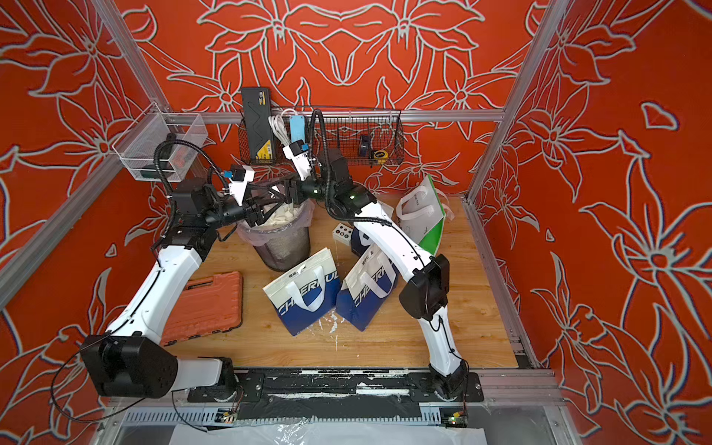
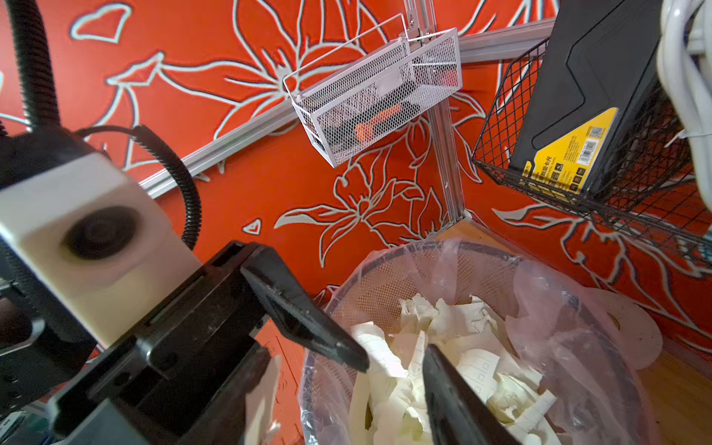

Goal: Shred takeout receipts and throw away
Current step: Place the takeout receipt in the trash bin.

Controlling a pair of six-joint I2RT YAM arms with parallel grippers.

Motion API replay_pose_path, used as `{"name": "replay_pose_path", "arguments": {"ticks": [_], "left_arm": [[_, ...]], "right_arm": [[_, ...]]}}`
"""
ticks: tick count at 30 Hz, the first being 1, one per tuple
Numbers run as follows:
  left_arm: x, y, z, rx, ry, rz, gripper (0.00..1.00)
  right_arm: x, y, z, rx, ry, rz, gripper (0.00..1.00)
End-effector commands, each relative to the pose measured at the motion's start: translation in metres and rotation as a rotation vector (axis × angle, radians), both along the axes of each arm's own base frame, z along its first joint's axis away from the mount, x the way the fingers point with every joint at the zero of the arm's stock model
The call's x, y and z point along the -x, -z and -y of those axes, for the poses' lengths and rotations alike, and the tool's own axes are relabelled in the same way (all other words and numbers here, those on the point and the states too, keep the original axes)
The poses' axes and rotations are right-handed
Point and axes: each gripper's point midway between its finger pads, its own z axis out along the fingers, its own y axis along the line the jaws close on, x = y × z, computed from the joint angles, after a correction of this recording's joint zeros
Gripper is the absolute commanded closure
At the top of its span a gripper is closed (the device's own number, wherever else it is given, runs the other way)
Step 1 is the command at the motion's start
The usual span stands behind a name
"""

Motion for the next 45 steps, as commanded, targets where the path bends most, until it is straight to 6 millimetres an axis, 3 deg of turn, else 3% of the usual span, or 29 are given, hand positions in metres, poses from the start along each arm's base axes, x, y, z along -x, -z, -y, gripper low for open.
{"name": "replay_pose_path", "arguments": {"ticks": [1,3,5,8,11,14,17,21,26,29,30,32,36,40,45], "left_arm": [[-0.015,-0.019,-0.012,0.025,-0.103,0.053,0.38],[-0.015,-0.023,-0.01,0.038,-0.09,0.064,0.44],[-0.013,-0.022,-0.008,0.035,-0.075,0.056,0.59],[-0.006,-0.017,-0.004,0.025,-0.039,0.054,0.71],[0.003,-0.015,0.001,0.017,0.006,0.056,0.81],[-0.003,-0.01,-0.005,0.001,-0.046,0.034,0.92],[-0.016,-0.005,-0.019,-0.014,-0.143,-0.012,0.98],[-0.016,-0.012,-0.021,-0.002,-0.153,0.009,1.0],[-0.03,0.008,-0.04,-0.041,-0.282,-0.063,1.0],[-0.042,0.03,-0.062,-0.116,-0.409,-0.151,0.93],[-0.045,0.037,-0.067,-0.143,-0.432,-0.183,0.85],[-0.046,0.046,-0.07,-0.178,-0.442,-0.222,0.59],[-0.034,0.052,-0.048,-0.258,-0.353,-0.196,0.38],[-0.02,0.054,-0.025,-0.285,-0.258,-0.182,0.33],[-0.01,0.044,-0.013,-0.265,-0.182,-0.174,0.29]], "right_arm": [[0.003,0.002,-0.001,0.008,0.001,-0.047,0.38],[0.004,0.005,0.0,0.023,0.007,-0.046,0.38],[0.002,0.006,0.004,0.029,0.023,-0.048,0.37],[0.0,0.005,0.006,0.031,0.031,-0.049,0.37],[0.0,0.006,0.006,0.032,0.03,-0.049,0.38],[0.0,0.008,0.006,0.04,0.026,-0.049,0.38],[0.001,0.01,0.009,0.058,0.033,-0.039,0.38],[-0.001,0.015,0.014,0.078,0.049,-0.034,0.38],[-0.005,0.014,0.026,0.117,0.089,0.01,0.38],[-0.01,0.016,0.038,0.17,0.136,0.052,0.37],[-0.012,0.017,0.042,0.193,0.151,0.073,0.37],[-0.014,0.02,0.049,0.237,0.177,0.106,0.37],[-0.019,0.017,0.057,0.279,0.223,0.152,0.36],[-0.019,0.013,0.05,0.268,0.206,0.174,0.36],[-0.016,0.012,0.034,0.263,0.185,0.209,0.36]]}}
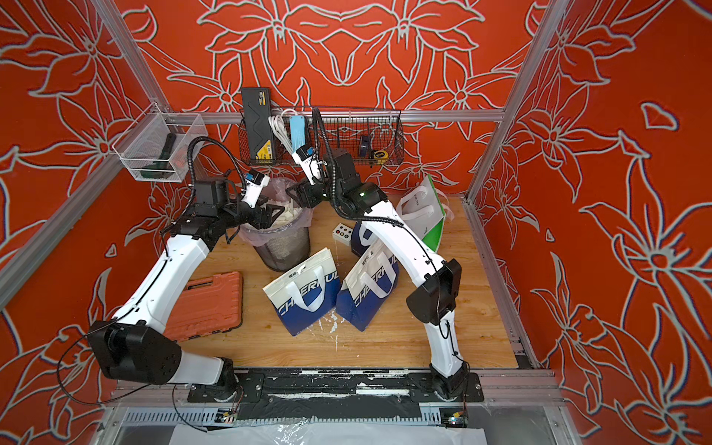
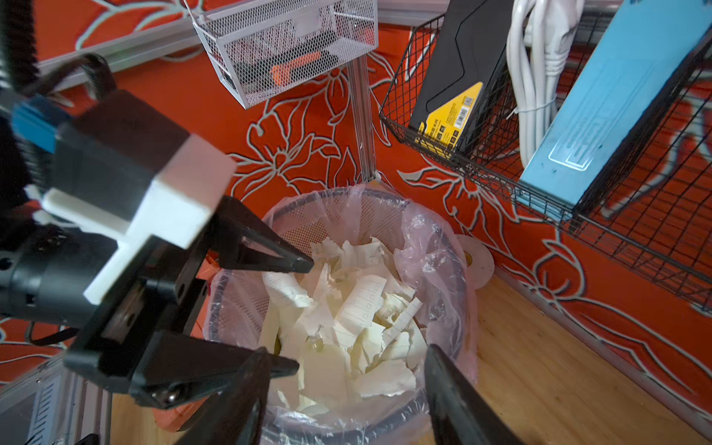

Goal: Shred takeout receipts and throw away
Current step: Place the takeout receipt in the trash bin, then reset both arms

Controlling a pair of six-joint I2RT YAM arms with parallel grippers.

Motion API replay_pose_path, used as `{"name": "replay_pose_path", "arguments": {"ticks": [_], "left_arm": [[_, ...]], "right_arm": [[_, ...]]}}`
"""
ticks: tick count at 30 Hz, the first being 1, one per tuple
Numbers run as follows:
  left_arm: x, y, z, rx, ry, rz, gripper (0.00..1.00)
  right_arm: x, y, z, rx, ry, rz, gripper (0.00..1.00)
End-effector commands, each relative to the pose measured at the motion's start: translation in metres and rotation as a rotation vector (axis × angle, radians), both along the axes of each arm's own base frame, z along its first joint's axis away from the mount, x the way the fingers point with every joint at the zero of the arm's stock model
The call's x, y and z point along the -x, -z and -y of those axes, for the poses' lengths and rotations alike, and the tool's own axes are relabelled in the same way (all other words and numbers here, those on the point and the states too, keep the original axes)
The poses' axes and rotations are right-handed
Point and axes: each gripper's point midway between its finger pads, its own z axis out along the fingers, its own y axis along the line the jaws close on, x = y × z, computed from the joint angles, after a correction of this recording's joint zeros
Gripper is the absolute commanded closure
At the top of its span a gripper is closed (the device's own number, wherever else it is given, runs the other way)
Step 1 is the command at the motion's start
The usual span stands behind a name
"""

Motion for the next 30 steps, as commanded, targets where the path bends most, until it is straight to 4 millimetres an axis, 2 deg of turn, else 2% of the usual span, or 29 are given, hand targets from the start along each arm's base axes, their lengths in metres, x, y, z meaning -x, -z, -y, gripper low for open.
{"name": "replay_pose_path", "arguments": {"ticks": [1,4,6,8,10,13,15,17,21,24,28,30], "left_arm": [[0.016,-0.024,0.01,0.009,0.072,0.056,0.29],[0.019,-0.036,0.01,0.033,0.068,0.084,0.29],[0.015,-0.045,0.003,0.038,0.013,0.094,0.28],[0.012,-0.055,-0.007,0.027,-0.045,0.117,0.28],[0.007,-0.07,-0.026,0.023,-0.157,0.16,0.27],[0.007,-0.096,-0.064,0.024,-0.372,0.263,0.24],[0.013,-0.105,-0.094,0.036,-0.541,0.315,0.22],[0.025,-0.101,-0.118,0.03,-0.664,0.347,0.2],[0.045,-0.081,-0.162,0.077,-0.845,0.365,0.13],[0.045,-0.053,-0.184,0.13,-0.931,0.321,0.1],[0.043,-0.016,-0.204,0.157,-1.041,0.268,0.05],[0.046,-0.002,-0.215,0.162,-1.103,0.256,0.03]], "right_arm": [[-0.003,0.0,-0.011,0.034,-0.005,0.068,0.36],[-0.011,0.022,-0.01,0.154,0.024,0.112,0.36],[-0.015,0.028,-0.004,0.191,0.05,0.122,0.36],[-0.015,0.022,0.002,0.192,0.066,0.149,0.35],[-0.013,0.009,0.009,0.183,0.08,0.183,0.34],[-0.006,-0.014,0.025,0.17,0.111,0.212,0.29],[0.0,-0.022,0.046,0.176,0.143,0.217,0.26],[0.003,-0.025,0.075,0.177,0.194,0.2,0.23],[0.006,-0.027,0.158,0.169,0.331,0.153,0.21],[0.008,-0.022,0.224,0.191,0.477,0.125,0.19],[0.023,-0.023,0.302,0.192,0.674,0.114,0.17],[0.031,-0.02,0.348,0.219,0.809,0.106,0.16]]}}
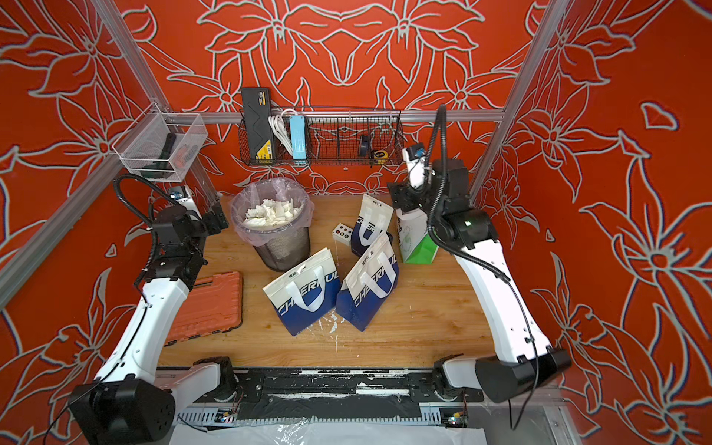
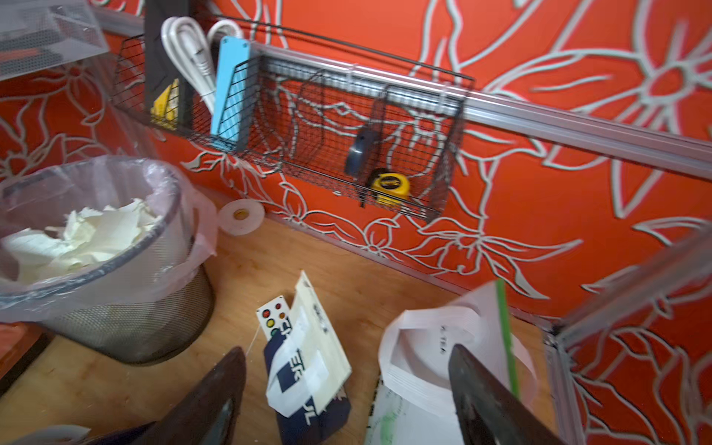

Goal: Shred takeout receipts and throw away
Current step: Reset both arms

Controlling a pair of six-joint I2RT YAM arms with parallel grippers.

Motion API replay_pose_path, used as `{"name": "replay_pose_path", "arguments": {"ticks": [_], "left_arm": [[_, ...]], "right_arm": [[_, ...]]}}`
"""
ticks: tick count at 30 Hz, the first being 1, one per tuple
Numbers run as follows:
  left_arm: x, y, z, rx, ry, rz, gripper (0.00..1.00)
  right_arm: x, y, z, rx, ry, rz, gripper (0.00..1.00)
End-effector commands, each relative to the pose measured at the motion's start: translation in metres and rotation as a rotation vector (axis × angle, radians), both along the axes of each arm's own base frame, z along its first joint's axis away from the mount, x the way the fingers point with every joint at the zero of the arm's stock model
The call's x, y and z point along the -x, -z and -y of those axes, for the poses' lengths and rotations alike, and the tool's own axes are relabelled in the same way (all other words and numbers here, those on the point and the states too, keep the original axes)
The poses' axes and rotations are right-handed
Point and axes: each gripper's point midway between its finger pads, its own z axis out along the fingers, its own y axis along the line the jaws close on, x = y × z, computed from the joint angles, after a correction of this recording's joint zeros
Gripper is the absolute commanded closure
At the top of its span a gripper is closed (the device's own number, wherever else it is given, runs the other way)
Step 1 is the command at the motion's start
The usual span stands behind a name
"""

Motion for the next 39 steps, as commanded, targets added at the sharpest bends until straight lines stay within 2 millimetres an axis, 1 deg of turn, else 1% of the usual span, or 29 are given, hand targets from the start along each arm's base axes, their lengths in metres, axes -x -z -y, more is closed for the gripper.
{"name": "replay_pose_path", "arguments": {"ticks": [1,4,6,7,8,9,10,12,13,16,17,18,20,21,23,25,27,29,32,34,37,39], "left_arm": [[0.007,0.005,-0.025,0.063,-0.148,0.071,0.03],[0.013,0.033,-0.039,0.086,-0.229,0.041,0.03],[0.015,0.053,-0.045,0.095,-0.272,0.016,0.02],[0.017,0.062,-0.047,0.109,-0.291,0.005,0.03],[0.018,0.068,-0.047,0.114,-0.298,-0.004,0.03],[0.019,0.073,-0.048,0.116,-0.3,-0.005,0.03],[0.02,0.077,-0.048,0.114,-0.307,-0.007,0.03],[0.023,0.087,-0.051,0.105,-0.322,-0.024,0.03],[0.024,0.092,-0.051,0.105,-0.325,-0.031,0.03],[0.029,0.114,-0.047,0.133,-0.316,-0.043,0.03],[0.03,0.12,-0.044,0.138,-0.301,-0.046,0.03],[0.033,0.124,-0.043,0.139,-0.3,-0.045,0.03],[0.039,0.138,-0.044,0.126,-0.312,-0.053,0.03],[0.04,0.145,-0.044,0.121,-0.307,-0.057,0.03],[0.04,0.158,-0.036,0.125,-0.254,-0.049,0.03],[0.037,0.165,-0.025,0.136,-0.194,-0.039,0.02],[0.033,0.169,-0.014,0.135,-0.118,-0.019,0.02],[0.032,0.173,-0.008,0.144,-0.084,-0.014,0.03],[0.026,0.175,0.009,0.13,0.026,-0.003,0.02],[0.029,0.182,0.011,0.138,0.037,-0.001,0.02],[0.029,0.188,0.018,0.136,0.068,0.008,0.03],[0.027,0.192,0.021,0.128,0.088,-0.009,0.02]], "right_arm": [[0.009,0.018,0.06,0.016,0.207,-0.039,0.15],[0.026,0.036,0.118,-0.028,0.409,-0.049,0.15],[0.04,0.055,0.152,-0.07,0.549,-0.062,0.15],[0.045,0.063,0.164,-0.086,0.59,-0.062,0.15],[0.051,0.074,0.175,-0.097,0.637,-0.078,0.15],[0.055,0.084,0.183,-0.101,0.667,-0.09,0.15],[0.058,0.092,0.189,-0.1,0.687,-0.097,0.15],[0.065,0.118,0.197,-0.097,0.732,-0.138,0.15],[0.066,0.129,0.199,-0.098,0.74,-0.146,0.15],[0.061,0.166,0.201,-0.137,0.763,-0.133,0.14],[0.057,0.18,0.197,-0.153,0.741,-0.13,0.11],[0.054,0.191,0.194,-0.164,0.723,-0.134,0.03],[0.049,0.214,0.191,-0.169,0.701,-0.132,0.03],[0.048,0.225,0.193,-0.165,0.71,-0.127,0.03],[0.046,0.239,0.197,-0.162,0.734,-0.105,0.03],[0.044,0.255,0.2,-0.14,0.743,-0.104,0.03],[0.042,0.271,0.201,-0.128,0.745,-0.119,0.03],[0.04,0.286,0.2,-0.111,0.734,-0.124,0.03],[0.039,0.306,0.195,-0.079,0.697,-0.128,0.03],[0.04,0.319,0.193,-0.069,0.688,-0.136,0.02],[0.028,0.315,0.187,-0.054,0.648,-0.109,0.03],[0.023,0.317,0.183,-0.056,0.636,-0.122,0.03]]}}
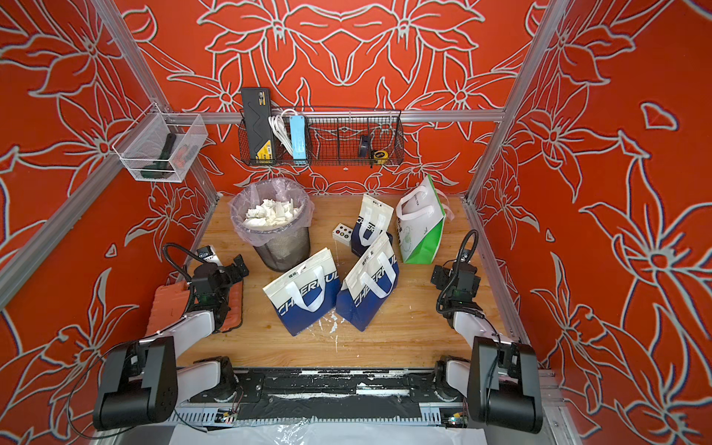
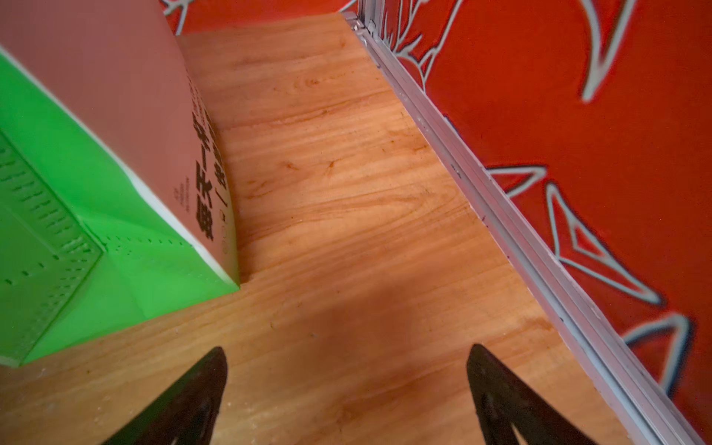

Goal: Shred takeout receipts and throw away
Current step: Reset both arms

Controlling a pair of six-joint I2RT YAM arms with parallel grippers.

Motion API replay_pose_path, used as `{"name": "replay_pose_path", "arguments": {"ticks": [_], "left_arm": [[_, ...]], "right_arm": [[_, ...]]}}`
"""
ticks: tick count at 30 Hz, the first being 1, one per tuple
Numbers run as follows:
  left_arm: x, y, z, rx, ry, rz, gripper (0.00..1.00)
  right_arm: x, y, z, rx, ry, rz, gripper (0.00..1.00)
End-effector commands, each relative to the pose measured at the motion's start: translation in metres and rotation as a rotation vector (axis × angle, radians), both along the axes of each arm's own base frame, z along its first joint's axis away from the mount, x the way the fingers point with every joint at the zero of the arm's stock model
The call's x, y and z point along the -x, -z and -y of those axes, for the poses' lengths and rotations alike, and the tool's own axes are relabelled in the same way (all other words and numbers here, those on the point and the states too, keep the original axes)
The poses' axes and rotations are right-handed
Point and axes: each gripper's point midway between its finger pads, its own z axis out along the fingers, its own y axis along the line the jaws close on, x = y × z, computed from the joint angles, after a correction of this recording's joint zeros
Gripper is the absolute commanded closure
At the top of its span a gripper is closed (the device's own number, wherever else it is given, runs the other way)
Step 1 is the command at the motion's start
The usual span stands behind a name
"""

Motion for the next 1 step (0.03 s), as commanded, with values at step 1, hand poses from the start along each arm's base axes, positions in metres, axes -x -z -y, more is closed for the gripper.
{"name": "replay_pose_path", "arguments": {"ticks": [1], "left_arm": [[-0.0103,-0.0106,0.0134,-0.03,0.086,0.059,0.02]], "right_arm": [[-0.0219,-0.0261,-0.0088,0.036,-0.053,0.11,0.03]]}}
